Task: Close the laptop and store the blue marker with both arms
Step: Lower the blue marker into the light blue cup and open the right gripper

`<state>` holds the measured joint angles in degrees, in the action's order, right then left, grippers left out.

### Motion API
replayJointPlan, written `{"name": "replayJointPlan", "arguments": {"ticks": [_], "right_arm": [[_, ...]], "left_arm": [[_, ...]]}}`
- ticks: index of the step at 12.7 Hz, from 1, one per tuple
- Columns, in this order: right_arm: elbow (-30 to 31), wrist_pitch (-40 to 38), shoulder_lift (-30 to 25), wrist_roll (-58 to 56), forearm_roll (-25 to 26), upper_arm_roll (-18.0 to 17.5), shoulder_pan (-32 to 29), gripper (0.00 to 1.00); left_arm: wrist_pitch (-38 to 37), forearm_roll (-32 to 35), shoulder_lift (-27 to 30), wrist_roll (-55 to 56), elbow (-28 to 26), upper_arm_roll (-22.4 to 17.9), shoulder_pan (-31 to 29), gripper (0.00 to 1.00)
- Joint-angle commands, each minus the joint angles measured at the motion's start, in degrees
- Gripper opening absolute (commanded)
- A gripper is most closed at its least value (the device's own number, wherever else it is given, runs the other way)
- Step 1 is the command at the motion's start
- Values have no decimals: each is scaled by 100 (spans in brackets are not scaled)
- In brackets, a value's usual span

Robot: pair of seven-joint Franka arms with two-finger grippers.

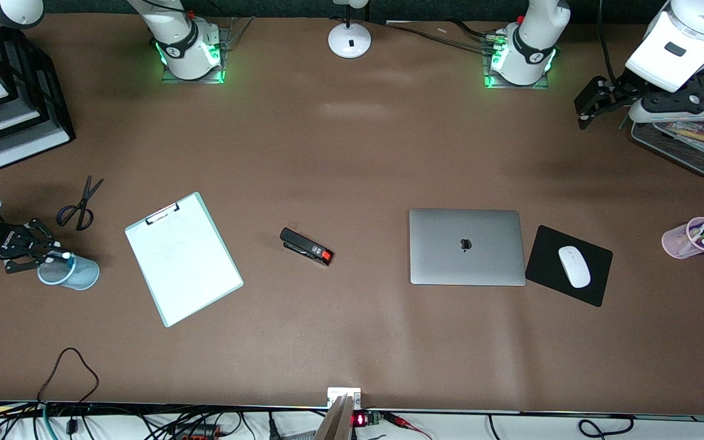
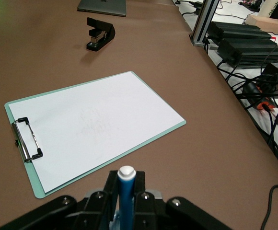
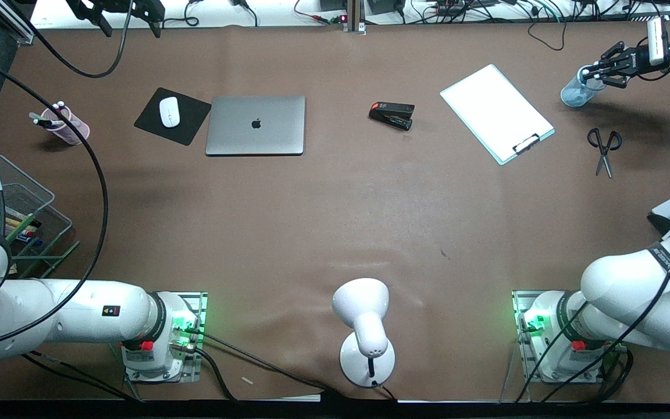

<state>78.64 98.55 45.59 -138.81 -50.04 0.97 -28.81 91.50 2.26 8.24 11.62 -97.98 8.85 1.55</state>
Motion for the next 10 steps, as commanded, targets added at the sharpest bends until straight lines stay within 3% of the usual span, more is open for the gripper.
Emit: {"name": "replayJointPlan", "arguments": {"ticks": [1, 10], "right_arm": [[-69, -21, 134, -129, -155, -53, -116, 0], [-350, -21, 371, -164, -208, -36, -231, 0]], "left_arm": [[96, -234, 151, -379, -160, -120, -101, 100], [-272, -173, -165, -872, 279, -120, -287, 100]]}}
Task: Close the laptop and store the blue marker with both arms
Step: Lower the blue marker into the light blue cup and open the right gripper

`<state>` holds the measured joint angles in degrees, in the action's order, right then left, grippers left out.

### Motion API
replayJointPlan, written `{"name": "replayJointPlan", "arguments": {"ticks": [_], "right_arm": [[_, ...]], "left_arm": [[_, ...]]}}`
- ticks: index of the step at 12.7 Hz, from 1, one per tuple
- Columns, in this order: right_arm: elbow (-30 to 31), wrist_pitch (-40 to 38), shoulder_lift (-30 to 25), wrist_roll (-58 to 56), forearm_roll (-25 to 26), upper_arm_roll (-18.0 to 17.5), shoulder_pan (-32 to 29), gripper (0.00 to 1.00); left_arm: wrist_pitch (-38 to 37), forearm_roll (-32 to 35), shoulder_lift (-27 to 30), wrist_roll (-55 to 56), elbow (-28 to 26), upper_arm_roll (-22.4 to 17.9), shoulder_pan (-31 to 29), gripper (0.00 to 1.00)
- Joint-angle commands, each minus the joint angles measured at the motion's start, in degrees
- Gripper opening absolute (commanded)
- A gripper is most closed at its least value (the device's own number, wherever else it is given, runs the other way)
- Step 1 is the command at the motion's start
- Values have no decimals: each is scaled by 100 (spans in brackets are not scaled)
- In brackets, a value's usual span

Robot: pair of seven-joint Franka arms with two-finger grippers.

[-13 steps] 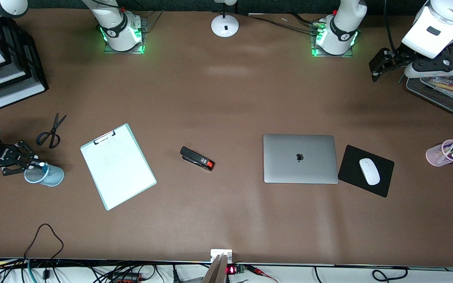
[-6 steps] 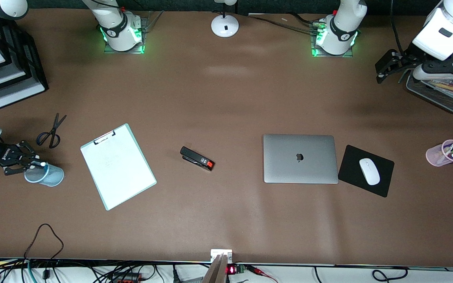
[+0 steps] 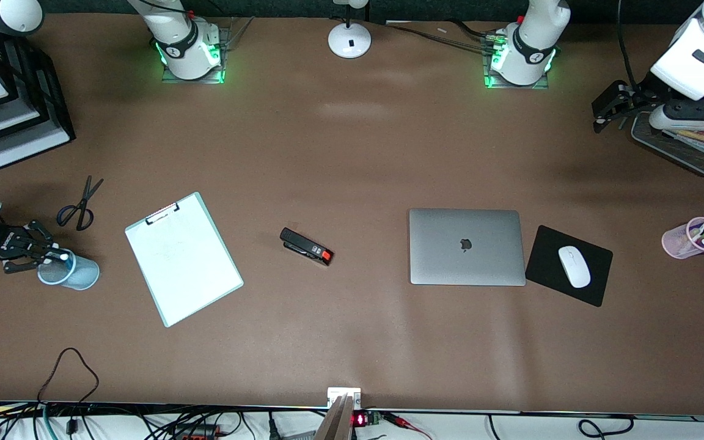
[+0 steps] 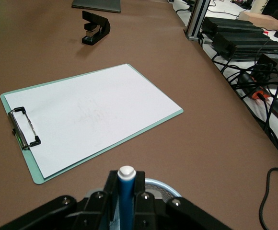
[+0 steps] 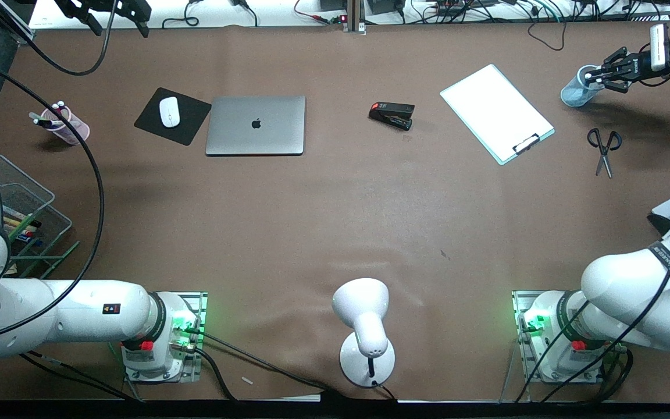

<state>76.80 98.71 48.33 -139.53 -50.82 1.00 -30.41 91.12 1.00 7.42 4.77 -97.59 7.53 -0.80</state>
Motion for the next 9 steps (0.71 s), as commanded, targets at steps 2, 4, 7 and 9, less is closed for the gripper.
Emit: {"name": "replayJointPlan", "arguments": {"ticks": [2, 4, 7, 9], "right_arm": [[-156, -45, 89, -57, -130, -21, -70, 37], [-156, -89, 71, 21, -139, -12, -105, 100], [-156, -124, 18, 127, -113, -12, -114, 100], [-156, -238, -244, 696, 123, -3, -97, 100]], "left_arm": [[-384, -38, -83, -204, 241, 12, -44, 100], [-393, -38, -83, -222, 232, 12, -52, 100], [-376, -38, -118, -239, 232, 12, -52, 100], [-358, -38, -162, -239, 232, 12, -44, 100]]}}
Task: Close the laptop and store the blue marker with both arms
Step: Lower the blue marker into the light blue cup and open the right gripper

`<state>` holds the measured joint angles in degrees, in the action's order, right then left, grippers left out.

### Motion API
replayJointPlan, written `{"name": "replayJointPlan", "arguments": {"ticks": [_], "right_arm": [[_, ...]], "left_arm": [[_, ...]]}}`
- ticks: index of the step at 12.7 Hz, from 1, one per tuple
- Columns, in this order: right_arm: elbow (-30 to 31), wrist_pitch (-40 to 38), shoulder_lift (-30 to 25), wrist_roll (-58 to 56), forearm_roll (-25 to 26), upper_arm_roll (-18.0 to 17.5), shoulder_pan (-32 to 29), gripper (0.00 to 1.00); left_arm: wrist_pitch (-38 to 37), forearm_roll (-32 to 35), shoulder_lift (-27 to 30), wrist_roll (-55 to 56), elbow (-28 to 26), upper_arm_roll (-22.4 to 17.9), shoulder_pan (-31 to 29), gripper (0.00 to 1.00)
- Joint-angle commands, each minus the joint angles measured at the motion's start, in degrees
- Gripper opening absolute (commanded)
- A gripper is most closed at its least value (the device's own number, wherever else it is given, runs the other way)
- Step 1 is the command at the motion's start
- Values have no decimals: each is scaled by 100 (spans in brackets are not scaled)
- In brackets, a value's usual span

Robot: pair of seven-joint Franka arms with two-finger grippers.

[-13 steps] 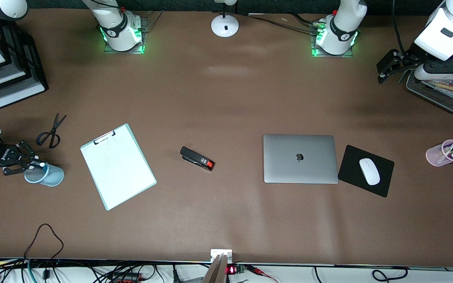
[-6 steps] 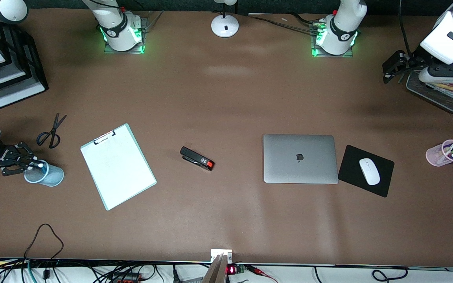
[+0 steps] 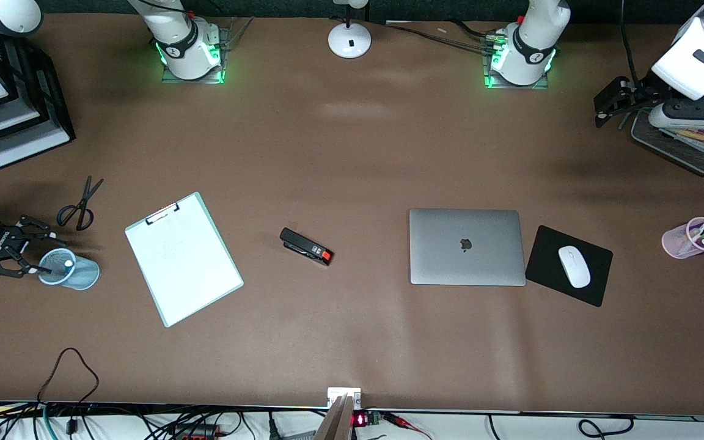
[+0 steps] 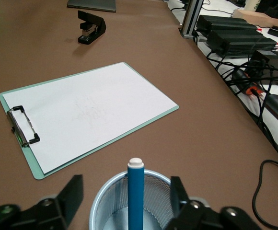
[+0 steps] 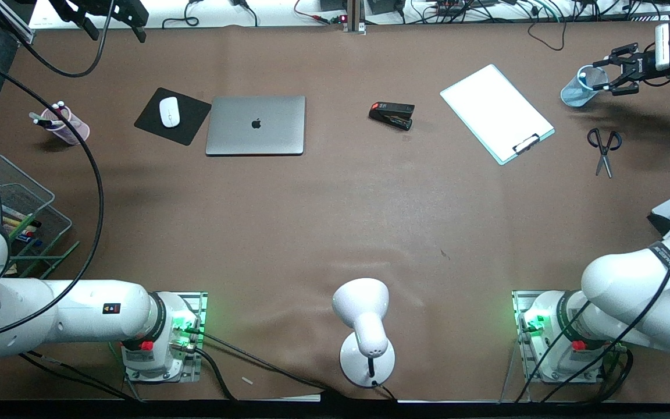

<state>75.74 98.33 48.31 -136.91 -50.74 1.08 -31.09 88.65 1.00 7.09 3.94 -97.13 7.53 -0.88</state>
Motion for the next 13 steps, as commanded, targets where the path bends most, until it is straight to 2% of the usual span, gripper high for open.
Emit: {"name": "replayJointPlan", "arguments": {"ticks": [1, 5, 9, 11, 13], "right_arm": [[-51, -375, -400, 785, 343, -11, -3, 100], [-59, -824, -1165, 2386, 1152, -72, 85, 100], [-103, -1096, -1544, 3344, 1356, -73, 375, 100], [-418, -1342, -1606, 4011, 1373, -55, 638, 100], [-839, -1457, -1615, 4661, 1601, -64, 954, 100]], "left_arm": [[-94, -38, -137, -157, 186, 38, -35, 100], [-94, -29, -181, -157, 186, 64, -17, 100], [-94, -29, -181, -157, 186, 73, 0, 100], [-94, -29, -181, -148, 195, 73, 9, 100], [-85, -29, -181, -157, 195, 73, 0, 100]]}}
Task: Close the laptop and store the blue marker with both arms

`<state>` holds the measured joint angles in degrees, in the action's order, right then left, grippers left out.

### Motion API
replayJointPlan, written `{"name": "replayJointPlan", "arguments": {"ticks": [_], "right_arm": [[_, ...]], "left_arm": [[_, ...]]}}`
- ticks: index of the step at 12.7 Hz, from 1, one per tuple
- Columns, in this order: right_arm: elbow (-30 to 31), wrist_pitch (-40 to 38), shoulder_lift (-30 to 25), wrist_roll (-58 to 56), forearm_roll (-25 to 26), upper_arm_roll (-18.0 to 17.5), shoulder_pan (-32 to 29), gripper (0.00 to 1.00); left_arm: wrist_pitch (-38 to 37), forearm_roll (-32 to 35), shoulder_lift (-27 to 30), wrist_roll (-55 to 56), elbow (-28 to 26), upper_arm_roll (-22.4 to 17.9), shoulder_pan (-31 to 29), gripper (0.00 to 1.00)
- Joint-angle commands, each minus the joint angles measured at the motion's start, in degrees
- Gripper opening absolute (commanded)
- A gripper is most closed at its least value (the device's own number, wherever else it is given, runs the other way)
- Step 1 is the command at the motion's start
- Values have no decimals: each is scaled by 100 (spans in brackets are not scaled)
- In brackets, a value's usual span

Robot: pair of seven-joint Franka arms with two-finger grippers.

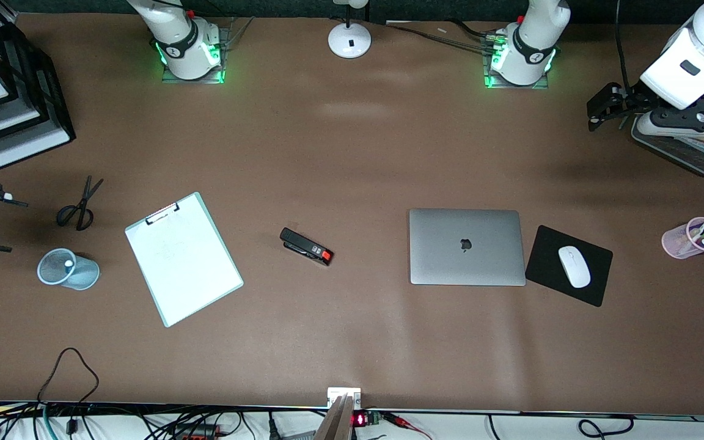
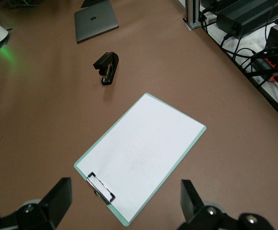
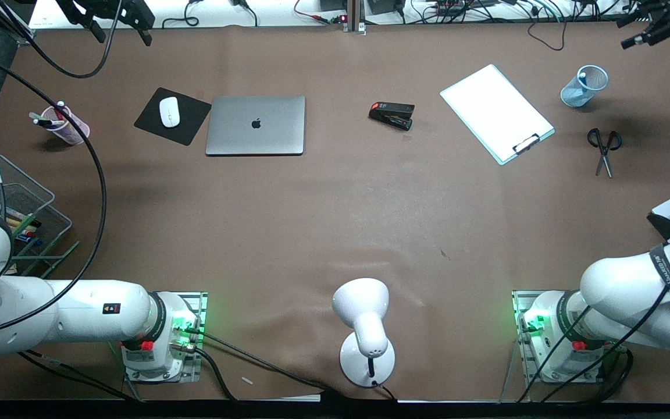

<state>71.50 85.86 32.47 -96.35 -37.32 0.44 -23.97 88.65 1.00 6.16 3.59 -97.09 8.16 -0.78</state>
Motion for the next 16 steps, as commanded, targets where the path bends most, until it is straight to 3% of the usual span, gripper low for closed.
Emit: {"name": "replayJointPlan", "arguments": {"ticks": [1, 4, 8, 11, 14, 16], "right_arm": [[-609, -245, -30, 983, 417, 9, 435, 100], [-804, -263, -187, 1976, 760, 9, 998, 100], [-682, -184, -775, 4574, 1865, 35, 1911, 100], [-348, -201, -1136, 6527, 2430, 35, 2317, 100], [179, -253, -1453, 7899, 2641, 35, 2449, 100], [539, -368, -1698, 8455, 3096, 35, 2563, 100]], "left_arm": [[-77, -29, -97, -122, 191, 11, -10, 100], [-24, -38, -97, -122, 191, 2, -36, 100], [116, -38, -194, -122, 217, 2, -28, 100], [108, -38, -255, -122, 314, 2, -19, 100], [108, -47, -255, -131, 323, 2, -19, 100], [108, -56, -264, -131, 323, 2, -19, 100]]}}
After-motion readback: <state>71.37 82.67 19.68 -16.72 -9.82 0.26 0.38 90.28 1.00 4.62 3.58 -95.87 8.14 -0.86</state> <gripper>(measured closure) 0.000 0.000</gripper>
